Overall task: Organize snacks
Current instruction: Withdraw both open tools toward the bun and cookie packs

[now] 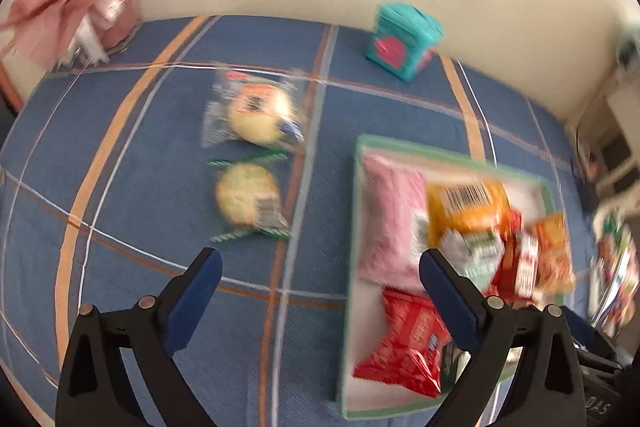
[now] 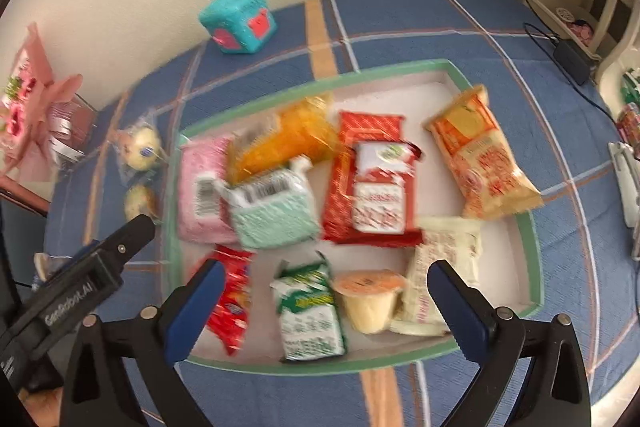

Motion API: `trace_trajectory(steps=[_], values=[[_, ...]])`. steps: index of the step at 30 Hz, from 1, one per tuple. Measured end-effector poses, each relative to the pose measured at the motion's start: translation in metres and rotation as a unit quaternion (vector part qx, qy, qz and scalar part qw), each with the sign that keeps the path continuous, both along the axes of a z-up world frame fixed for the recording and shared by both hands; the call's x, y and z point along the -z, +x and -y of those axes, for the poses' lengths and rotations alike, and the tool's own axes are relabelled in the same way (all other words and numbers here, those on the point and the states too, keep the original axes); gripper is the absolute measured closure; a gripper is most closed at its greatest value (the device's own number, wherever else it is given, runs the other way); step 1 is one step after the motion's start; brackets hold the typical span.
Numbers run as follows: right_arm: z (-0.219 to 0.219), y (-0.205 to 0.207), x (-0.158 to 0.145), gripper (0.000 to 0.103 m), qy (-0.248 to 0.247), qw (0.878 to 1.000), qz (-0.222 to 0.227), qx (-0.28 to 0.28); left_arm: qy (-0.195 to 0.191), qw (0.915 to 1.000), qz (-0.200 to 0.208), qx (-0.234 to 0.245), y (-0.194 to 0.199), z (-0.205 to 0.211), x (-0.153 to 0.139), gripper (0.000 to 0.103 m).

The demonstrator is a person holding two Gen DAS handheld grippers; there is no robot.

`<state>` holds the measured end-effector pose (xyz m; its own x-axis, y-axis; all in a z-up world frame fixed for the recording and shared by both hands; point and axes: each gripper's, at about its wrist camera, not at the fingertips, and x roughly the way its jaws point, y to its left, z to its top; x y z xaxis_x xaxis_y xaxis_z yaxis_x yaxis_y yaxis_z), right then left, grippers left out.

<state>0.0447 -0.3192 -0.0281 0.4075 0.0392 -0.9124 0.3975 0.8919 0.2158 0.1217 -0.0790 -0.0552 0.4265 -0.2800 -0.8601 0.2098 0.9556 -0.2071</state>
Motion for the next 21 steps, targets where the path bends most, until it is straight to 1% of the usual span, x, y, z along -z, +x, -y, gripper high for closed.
trace_trajectory(steps=[1, 2, 4, 6, 9, 10, 11, 12, 15, 16, 18, 19, 21], values=[[-0.003, 0.007, -0.005, 0.001, 0.001, 1.000, 0.009, -0.007, -0.006, 0.9999, -0.001, -0.008, 0.011, -0.012, -0.002, 0.004], [-0.006, 0.013, -0.010, 0.001, -0.001, 1.000, 0.016, -0.013, -0.003, 0.9999, 0.000, -0.014, 0.018, -0.020, -0.003, 0.004], [-0.017, 0.033, -0.021, 0.001, -0.006, 0.999, 0.032, -0.030, 0.010, 0.9995, 0.004, -0.029, 0.037, -0.039, -0.006, 0.004], [-0.028, 0.055, -0.027, 0.001, 0.003, 0.998, 0.041, -0.043, 0.021, 0.9983, -0.004, -0.053, 0.057, -0.057, -0.008, 0.004], [-0.054, 0.090, -0.028, 0.002, 0.010, 0.996, 0.045, -0.070, -0.014, 0.9967, -0.035, -0.072, 0.087, -0.082, -0.004, 0.004], [-0.064, 0.100, -0.025, 0.004, 0.009, 0.996, 0.043, -0.082, -0.006, 0.9965, -0.039, -0.074, 0.096, -0.086, -0.002, 0.004], [-0.077, 0.110, -0.021, 0.007, 0.009, 0.994, 0.039, -0.099, 0.001, 0.9966, -0.042, -0.071, 0.103, -0.088, 0.000, 0.004], [-0.090, 0.118, -0.016, 0.008, 0.010, 0.993, 0.035, -0.116, 0.001, 0.9967, -0.046, -0.067, 0.109, -0.088, 0.002, 0.004], [-0.119, 0.141, 0.003, 0.012, 0.007, 0.989, 0.016, -0.150, -0.025, 0.9960, -0.071, -0.048, 0.128, -0.090, 0.007, 0.004], [-0.127, 0.147, 0.010, 0.014, 0.004, 0.987, 0.008, -0.158, -0.026, 0.9960, -0.075, -0.041, 0.134, -0.089, 0.008, 0.004], [-0.142, 0.156, 0.026, 0.016, 0.000, 0.985, -0.008, -0.173, -0.017, 0.9964, -0.082, -0.012, 0.144, -0.080, 0.011, 0.004], [-0.148, 0.160, 0.034, 0.016, -0.002, 0.984, -0.014, -0.179, -0.016, 0.9957, -0.091, 0.010, 0.149, -0.073, 0.014, 0.004], [-0.160, 0.166, 0.048, 0.016, -0.003, 0.981, -0.025, -0.190, -0.024, 0.9943, -0.099, 0.030, 0.155, -0.067, 0.018, 0.004]])
